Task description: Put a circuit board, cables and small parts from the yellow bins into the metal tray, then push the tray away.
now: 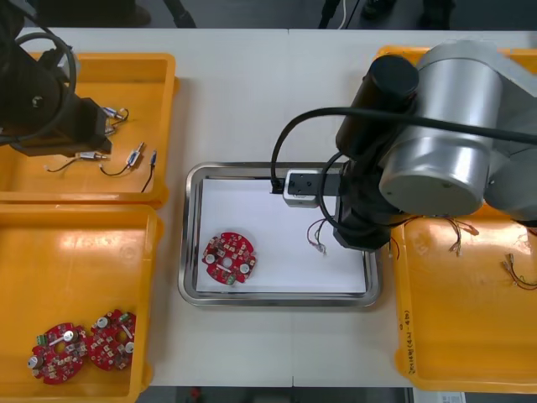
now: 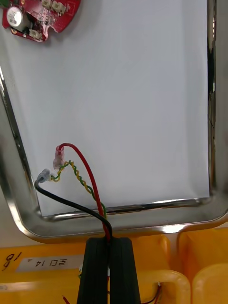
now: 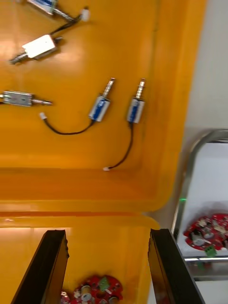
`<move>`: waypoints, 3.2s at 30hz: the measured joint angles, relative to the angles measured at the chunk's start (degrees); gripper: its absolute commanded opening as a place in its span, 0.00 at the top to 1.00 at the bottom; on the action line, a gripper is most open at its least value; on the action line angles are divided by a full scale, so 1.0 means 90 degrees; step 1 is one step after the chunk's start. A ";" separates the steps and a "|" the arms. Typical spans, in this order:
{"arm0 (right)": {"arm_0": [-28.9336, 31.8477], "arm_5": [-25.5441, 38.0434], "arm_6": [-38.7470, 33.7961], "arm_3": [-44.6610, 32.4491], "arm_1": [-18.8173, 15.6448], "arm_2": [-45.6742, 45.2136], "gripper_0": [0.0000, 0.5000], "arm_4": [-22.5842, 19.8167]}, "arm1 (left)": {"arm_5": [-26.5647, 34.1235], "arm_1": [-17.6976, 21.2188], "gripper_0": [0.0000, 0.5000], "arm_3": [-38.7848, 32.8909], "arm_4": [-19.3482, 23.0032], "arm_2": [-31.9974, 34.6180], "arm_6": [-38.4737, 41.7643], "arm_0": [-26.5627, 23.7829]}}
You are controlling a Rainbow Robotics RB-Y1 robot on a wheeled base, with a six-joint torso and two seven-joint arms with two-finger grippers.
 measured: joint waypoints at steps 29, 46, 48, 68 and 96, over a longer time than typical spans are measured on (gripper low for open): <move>0.0999 -0.1289 0.0000 0.0677 0.0681 0.0769 1.00 0.1549 | -0.1259 0.0125 0.00 0.1738 -0.0801 0.0627 -0.4263 0.0000; 0.1118 -0.1550 -0.0001 0.0847 0.0711 0.1173 1.00 0.1945 | -0.1958 0.0125 0.00 0.2525 -0.0394 0.0627 -0.6526 0.0000; 0.1148 -0.1553 -0.0001 0.0848 0.0716 0.1193 1.00 0.1995 | -0.2030 0.0125 0.00 0.2650 -0.0372 0.0627 -0.7027 0.0000; 0.1194 -0.1428 -0.0020 0.0808 0.0738 0.1201 0.00 0.2251 | -0.3302 0.0125 0.00 0.3306 -0.0276 -0.0264 -0.7359 0.0000; 0.0573 0.0502 -0.1202 -0.0816 0.1008 -0.0858 0.00 0.1292 | -0.4604 0.0125 0.00 0.4359 0.0136 -0.0939 -0.7700 0.0000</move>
